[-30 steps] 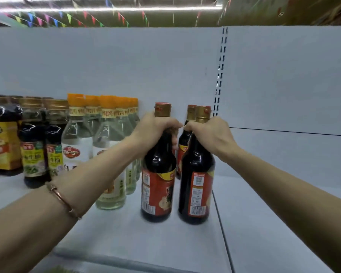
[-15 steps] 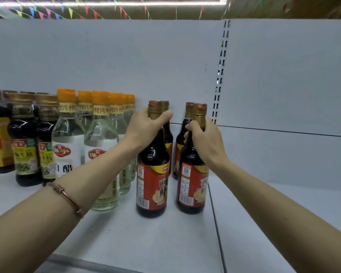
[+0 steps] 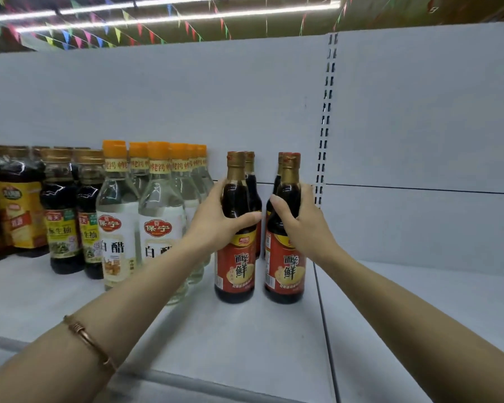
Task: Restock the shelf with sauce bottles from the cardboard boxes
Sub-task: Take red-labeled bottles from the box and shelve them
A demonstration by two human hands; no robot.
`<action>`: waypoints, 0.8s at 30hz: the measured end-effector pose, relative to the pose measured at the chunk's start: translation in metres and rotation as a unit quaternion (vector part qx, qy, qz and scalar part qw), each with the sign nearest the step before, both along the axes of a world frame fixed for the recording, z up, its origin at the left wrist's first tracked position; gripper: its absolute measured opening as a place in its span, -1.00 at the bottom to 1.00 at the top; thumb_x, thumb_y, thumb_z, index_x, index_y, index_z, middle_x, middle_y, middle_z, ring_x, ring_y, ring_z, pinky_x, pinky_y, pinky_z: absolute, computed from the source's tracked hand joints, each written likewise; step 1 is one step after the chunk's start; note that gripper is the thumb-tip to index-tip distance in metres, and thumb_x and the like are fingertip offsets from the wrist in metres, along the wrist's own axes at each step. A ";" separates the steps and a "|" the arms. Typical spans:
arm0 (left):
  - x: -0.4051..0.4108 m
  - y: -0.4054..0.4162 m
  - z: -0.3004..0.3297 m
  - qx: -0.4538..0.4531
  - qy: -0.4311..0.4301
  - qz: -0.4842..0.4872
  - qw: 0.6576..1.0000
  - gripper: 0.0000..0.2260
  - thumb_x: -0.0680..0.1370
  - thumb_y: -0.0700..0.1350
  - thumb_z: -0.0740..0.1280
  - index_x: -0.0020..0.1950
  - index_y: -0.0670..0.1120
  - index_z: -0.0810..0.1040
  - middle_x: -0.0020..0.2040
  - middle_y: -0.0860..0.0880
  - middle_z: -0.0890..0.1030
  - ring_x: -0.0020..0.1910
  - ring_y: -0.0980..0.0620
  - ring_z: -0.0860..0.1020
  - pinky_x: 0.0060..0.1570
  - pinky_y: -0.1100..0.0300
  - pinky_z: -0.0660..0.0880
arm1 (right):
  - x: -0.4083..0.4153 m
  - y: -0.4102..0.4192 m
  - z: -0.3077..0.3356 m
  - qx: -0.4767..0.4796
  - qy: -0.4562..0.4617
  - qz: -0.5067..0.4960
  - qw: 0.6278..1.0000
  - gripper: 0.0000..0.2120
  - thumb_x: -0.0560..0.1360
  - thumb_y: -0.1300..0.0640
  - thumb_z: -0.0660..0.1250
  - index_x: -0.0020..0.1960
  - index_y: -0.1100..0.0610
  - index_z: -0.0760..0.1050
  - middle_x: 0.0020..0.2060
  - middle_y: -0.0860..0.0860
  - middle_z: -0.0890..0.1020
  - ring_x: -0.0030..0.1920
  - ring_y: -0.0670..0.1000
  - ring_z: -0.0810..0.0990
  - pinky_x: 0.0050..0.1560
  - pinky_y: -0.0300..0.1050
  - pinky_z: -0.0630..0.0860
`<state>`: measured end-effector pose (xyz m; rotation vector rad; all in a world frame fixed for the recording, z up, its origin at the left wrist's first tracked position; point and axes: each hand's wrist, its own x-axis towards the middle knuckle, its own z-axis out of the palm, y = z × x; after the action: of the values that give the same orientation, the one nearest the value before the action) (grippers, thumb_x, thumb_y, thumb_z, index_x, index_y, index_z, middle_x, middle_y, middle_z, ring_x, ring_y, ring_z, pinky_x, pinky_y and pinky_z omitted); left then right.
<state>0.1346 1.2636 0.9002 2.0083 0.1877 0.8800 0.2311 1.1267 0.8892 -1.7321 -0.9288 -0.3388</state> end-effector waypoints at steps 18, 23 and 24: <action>0.048 0.021 -0.019 0.049 0.028 0.041 0.998 -0.46 0.58 0.05 0.28 0.47 -0.04 0.15 0.33 -0.06 0.19 0.33 0.03 0.23 0.23 0.12 0.28 | 0.035 0.038 -0.010 0.039 -0.029 -0.093 0.994 -0.65 0.55 -0.15 0.28 0.23 -0.05 0.25 0.06 -0.07 0.49 0.11 0.00 0.52 0.05 -0.04 0.50; 0.055 0.025 -0.022 0.057 0.006 0.037 0.998 -0.44 0.56 0.05 0.30 0.47 -0.05 0.16 0.33 -0.06 0.21 0.33 0.06 0.22 0.20 0.18 0.25 | 0.039 0.045 -0.013 0.046 -0.061 -0.133 0.988 -0.59 0.57 -0.11 0.27 0.31 0.06 0.30 0.04 -0.09 0.46 0.09 -0.03 0.48 -0.02 -0.17 0.36; 0.056 0.025 -0.023 0.057 0.002 0.038 0.998 -0.42 0.55 0.05 0.31 0.48 -0.05 0.15 0.33 -0.06 0.21 0.34 0.05 0.22 0.21 0.17 0.25 | 0.039 0.046 -0.013 0.045 -0.062 -0.139 0.987 -0.58 0.57 -0.12 0.27 0.32 0.07 0.30 0.05 -0.09 0.46 0.09 -0.04 0.48 -0.02 -0.17 0.36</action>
<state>0.1910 1.2886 0.8769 2.1204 0.2213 0.9541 0.2705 1.1723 0.8758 -1.7733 -0.7458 -0.6686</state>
